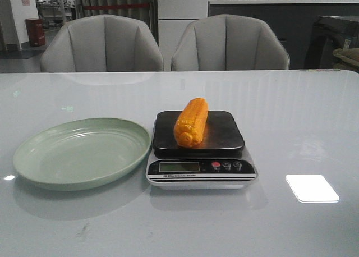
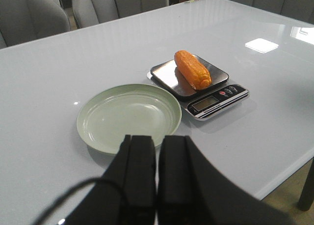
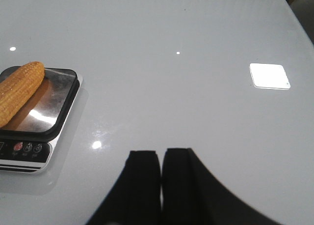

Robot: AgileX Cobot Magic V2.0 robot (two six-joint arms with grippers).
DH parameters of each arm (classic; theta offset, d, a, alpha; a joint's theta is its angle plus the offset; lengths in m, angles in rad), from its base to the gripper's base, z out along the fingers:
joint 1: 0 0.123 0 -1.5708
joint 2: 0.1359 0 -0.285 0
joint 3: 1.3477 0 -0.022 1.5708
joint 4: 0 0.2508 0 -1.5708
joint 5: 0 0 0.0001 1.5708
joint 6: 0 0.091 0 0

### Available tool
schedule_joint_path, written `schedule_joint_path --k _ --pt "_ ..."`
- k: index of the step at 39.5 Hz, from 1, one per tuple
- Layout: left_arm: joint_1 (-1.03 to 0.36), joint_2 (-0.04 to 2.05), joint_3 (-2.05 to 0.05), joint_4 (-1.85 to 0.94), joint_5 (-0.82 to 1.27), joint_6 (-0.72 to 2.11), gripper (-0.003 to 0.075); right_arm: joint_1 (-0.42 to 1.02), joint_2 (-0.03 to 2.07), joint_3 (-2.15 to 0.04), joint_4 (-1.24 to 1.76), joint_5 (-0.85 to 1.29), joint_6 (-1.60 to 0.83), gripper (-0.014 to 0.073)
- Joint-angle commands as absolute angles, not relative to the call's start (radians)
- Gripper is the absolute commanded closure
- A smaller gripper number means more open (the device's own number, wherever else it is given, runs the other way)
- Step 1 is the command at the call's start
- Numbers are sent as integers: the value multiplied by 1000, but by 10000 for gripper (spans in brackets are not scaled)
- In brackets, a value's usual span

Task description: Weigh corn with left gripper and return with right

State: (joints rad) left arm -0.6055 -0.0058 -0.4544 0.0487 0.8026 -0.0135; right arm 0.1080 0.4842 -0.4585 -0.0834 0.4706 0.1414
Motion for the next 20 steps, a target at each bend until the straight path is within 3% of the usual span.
schedule_joint_path --k 1,9,20 --pt "-609 -14 -477 47 732 -15 606 101 497 -490 -95 404 141 321" --pt "-609 -14 -477 47 732 -15 606 103 497 -491 -95 393 141 -26" --pt "-609 -14 -477 47 732 -15 606 184 564 -503 -81 387 140 -18"
